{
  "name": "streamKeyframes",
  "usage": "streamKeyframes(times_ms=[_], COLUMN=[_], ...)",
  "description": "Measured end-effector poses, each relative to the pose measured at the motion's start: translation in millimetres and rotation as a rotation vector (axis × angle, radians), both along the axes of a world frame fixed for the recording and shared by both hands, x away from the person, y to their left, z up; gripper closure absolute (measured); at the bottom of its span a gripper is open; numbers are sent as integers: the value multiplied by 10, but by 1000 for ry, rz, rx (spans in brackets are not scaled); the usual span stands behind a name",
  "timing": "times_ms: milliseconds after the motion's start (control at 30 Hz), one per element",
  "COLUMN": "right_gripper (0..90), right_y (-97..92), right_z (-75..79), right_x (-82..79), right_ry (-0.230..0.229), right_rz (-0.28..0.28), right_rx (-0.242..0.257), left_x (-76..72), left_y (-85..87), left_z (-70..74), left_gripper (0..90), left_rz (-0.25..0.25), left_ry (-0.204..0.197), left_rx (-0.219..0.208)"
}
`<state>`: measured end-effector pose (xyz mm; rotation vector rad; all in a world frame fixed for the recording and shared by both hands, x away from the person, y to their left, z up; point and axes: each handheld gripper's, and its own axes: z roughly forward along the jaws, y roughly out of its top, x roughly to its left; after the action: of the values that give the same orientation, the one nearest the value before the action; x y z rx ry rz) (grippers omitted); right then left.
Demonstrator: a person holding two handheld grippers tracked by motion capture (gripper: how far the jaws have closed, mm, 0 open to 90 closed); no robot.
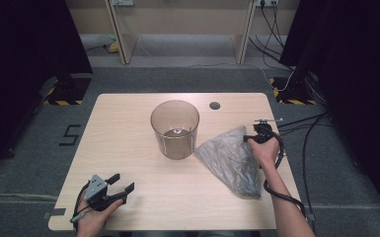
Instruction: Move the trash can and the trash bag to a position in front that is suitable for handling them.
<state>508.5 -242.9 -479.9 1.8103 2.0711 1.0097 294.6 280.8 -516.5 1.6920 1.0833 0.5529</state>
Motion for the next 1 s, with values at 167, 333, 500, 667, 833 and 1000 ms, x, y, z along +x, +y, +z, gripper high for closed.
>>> streamKeyframes(times_ms=[167, 333, 500, 667, 833, 1000], right_gripper=[900, 814, 532, 358, 362, 489], right_y=[-274, -278, -262, -471, -549, -534], right_z=[77, 73, 109, 98, 50, 25], right_x=[-90, -279, -473, -651, -835, -980], right_ry=[-87, -79, -171, -180, -175, -215], right_rz=[-259, -254, -101, -73, -11, 40], right_rx=[79, 71, -12, -38, -43, -26], left_x=[11, 18, 34, 80, 100, 76], left_y=[-1, -4, -7, -4, -2, 16], left_z=[-3, 4, 17, 23, 45, 73], left_gripper=[277, 277, 275, 237, 170, 180], left_rz=[1, 2, 9, 37, 59, 84], left_ry=[2, -1, -6, -12, -24, -69], left_rx=[1, -1, -13, -20, -34, -47])
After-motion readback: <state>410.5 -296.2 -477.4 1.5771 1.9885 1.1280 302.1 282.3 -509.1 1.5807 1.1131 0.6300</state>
